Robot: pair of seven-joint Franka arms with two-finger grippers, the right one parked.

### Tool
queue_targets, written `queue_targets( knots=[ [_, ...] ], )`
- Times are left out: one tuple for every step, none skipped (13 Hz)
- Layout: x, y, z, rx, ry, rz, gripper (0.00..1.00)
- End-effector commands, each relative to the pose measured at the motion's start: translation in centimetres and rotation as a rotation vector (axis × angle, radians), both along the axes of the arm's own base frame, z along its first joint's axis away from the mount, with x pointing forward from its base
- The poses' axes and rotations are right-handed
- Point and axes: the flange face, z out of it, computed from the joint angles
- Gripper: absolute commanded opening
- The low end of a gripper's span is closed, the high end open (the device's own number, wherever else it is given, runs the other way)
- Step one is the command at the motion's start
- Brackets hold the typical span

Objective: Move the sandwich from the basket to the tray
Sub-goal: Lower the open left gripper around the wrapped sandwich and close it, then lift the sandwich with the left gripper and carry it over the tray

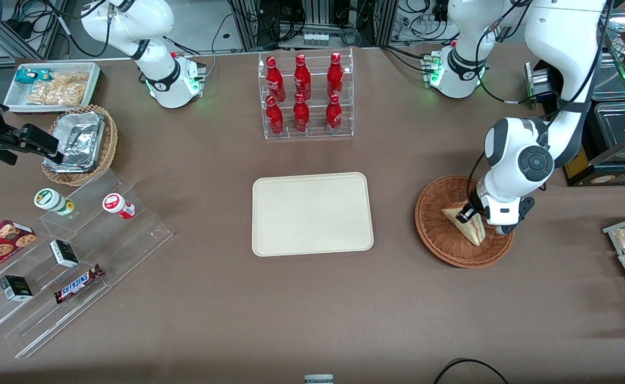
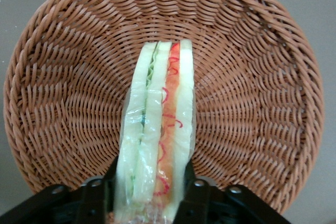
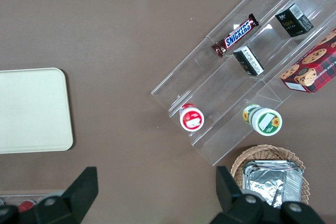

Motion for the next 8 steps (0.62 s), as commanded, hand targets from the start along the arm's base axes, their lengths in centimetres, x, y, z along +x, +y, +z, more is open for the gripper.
queue_targets(
  knots=[
    [0.8,-1.0,2.0,0.012,0.051,-0.079,0.15],
    [1.3,-1.3,3.1,0.006,0.060,-0.158,0.14],
    [1.5,-2.0,4.3,-0.001,0.066,-0.218,0.14],
    [2.0,-3.2,5.3,-0.008,0.070,-0.281,0.14],
    [2.2,-4.4,6.4,-0.023,0.095,-0.427,0.12],
    [2.6,-5.8,7.2,-0.041,0.119,-0.591,0.12],
    [3.1,-7.1,8.0,-0.051,0.131,-0.644,0.13],
    [3.4,-8.8,8.3,-0.044,0.136,-0.683,0.14]
  ],
)
